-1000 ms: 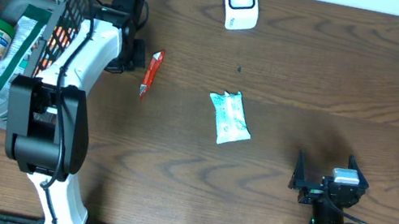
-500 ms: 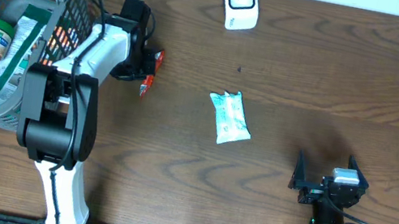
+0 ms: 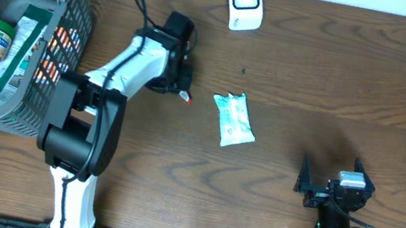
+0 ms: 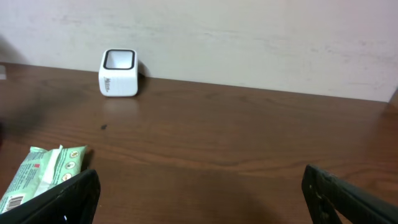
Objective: Scan the item barcode
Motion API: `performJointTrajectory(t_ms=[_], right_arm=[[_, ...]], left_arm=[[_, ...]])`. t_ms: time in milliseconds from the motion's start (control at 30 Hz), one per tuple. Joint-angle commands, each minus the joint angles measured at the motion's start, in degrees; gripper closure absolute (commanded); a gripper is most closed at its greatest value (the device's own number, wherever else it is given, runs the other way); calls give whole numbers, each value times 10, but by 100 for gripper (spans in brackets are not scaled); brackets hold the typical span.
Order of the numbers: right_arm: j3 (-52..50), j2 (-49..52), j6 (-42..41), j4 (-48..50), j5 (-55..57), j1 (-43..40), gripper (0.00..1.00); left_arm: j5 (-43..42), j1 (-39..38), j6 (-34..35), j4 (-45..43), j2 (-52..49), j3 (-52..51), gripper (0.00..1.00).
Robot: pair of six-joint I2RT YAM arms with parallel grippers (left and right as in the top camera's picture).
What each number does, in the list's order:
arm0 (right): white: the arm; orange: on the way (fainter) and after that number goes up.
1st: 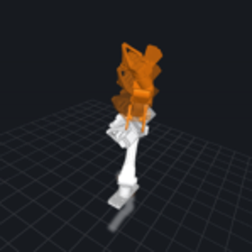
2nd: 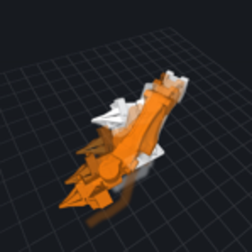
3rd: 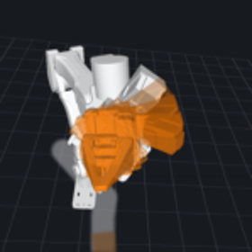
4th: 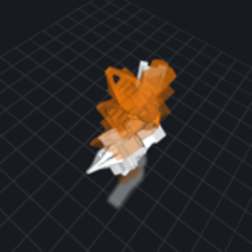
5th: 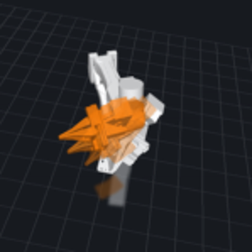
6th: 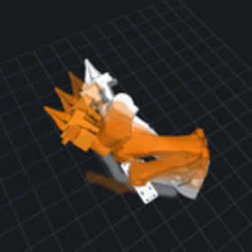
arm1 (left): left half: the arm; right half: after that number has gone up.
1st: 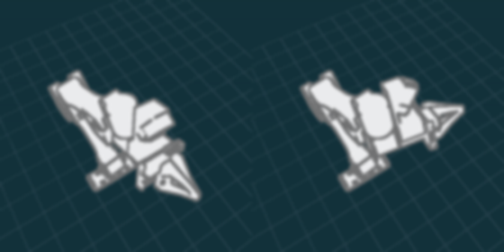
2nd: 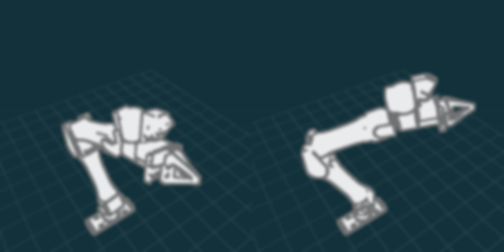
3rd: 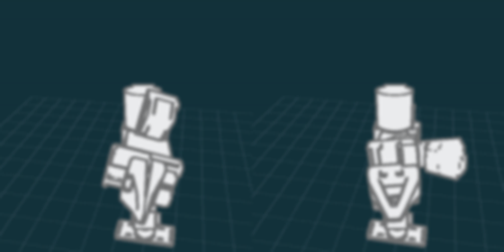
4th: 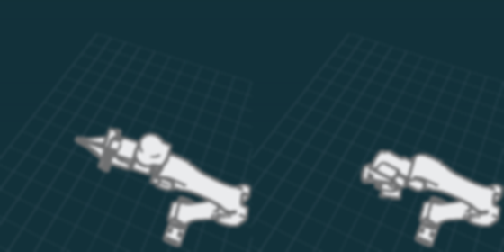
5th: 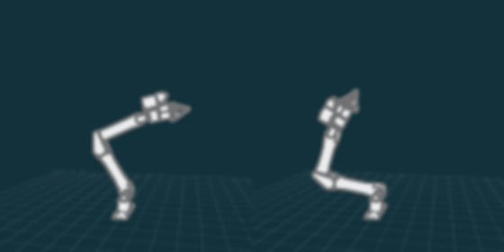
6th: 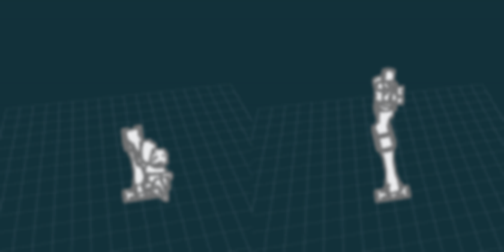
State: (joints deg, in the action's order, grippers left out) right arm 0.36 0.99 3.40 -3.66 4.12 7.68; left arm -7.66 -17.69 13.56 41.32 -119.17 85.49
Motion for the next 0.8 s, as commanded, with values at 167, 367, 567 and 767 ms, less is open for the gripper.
performJointTrajectory(t_ms=[167,367,567,767], right_arm=[[0,-2,1,-2,3,2,1],[0,-2,1,-2,3,2,1],[0,-2,1,-2,3,2,1],[0,-2,1,-2,3,2,1]], left_arm=[[43,-14,5,-9,-4,-2,92],[43,-14,5,-26,-4,-2,92],[34,-14,21,-47,-6,-2,92],[21,-15,31,-62,-21,-2,92]])
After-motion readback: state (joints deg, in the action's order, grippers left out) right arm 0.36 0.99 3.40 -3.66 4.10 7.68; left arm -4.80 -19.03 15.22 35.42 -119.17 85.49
